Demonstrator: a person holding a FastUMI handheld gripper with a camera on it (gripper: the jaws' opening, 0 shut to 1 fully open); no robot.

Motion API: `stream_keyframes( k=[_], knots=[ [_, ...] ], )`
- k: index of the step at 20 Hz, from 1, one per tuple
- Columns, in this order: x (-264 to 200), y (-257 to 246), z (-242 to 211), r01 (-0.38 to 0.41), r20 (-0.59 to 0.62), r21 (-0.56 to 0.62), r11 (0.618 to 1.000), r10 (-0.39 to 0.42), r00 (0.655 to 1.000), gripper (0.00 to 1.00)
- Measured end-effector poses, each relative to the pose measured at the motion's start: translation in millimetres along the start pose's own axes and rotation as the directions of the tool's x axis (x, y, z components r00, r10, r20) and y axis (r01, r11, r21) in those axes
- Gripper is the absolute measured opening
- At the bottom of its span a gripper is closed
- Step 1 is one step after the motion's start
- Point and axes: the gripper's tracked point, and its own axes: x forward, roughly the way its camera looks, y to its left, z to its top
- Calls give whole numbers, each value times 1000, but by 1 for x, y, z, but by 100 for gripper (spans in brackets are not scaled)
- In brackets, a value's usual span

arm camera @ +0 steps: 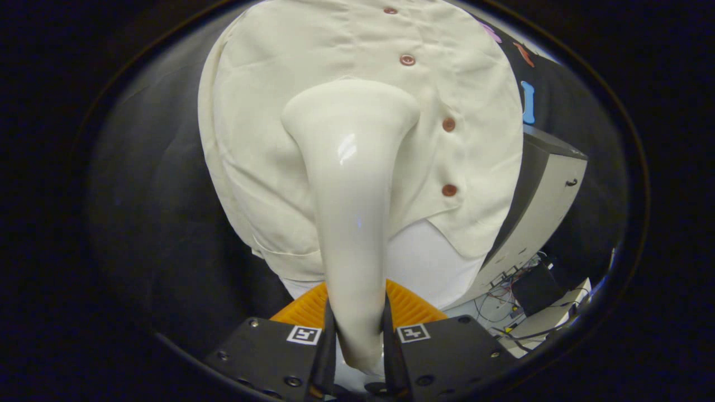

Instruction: Iron the clothes twice with a garment steamer, once on the left side and once on the right side.

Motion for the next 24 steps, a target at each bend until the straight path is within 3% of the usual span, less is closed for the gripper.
stream_keyframes(
  k=[16, 24],
  knots=[
    [-6, -13, -68, -11, -134, -7, 1000, 10, 991, 33],
    [-36, -20, -67, -47, -106, 3, 999, 47, 993, 31]
  ],
)
